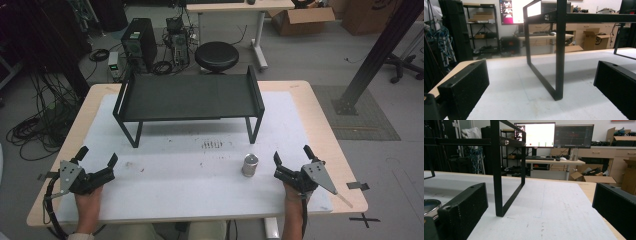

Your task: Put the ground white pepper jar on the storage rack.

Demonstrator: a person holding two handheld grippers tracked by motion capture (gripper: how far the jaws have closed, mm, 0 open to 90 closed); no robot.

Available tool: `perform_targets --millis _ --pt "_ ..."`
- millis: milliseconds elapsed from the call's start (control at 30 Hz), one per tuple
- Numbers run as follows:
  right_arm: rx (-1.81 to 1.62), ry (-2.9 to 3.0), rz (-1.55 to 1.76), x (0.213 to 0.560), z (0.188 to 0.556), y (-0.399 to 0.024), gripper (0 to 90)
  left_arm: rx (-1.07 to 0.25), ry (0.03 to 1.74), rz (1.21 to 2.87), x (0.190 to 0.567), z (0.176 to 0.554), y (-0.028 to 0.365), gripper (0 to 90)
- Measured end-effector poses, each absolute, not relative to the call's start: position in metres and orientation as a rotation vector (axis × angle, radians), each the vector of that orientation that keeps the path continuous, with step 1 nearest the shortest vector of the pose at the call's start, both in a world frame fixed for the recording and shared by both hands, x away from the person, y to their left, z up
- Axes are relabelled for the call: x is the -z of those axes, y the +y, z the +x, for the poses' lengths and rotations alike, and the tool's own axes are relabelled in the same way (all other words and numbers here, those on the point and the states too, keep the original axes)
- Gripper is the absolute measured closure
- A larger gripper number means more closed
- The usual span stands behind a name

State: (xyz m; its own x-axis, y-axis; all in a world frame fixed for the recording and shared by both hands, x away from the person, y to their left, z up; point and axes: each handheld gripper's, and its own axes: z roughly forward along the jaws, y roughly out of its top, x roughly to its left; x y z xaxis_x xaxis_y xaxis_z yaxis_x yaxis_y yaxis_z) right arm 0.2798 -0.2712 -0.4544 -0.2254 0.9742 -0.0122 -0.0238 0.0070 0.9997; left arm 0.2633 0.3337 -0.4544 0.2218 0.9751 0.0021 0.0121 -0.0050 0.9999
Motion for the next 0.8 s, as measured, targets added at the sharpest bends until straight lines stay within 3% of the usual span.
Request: perform_targets --millis 800 --pt "-1.373 1.368 1.073 0.4541 0.2807 -0.2711 0.0 -1.039 1.050 1.318 0.4544 0.2635 0.3336 0.4"
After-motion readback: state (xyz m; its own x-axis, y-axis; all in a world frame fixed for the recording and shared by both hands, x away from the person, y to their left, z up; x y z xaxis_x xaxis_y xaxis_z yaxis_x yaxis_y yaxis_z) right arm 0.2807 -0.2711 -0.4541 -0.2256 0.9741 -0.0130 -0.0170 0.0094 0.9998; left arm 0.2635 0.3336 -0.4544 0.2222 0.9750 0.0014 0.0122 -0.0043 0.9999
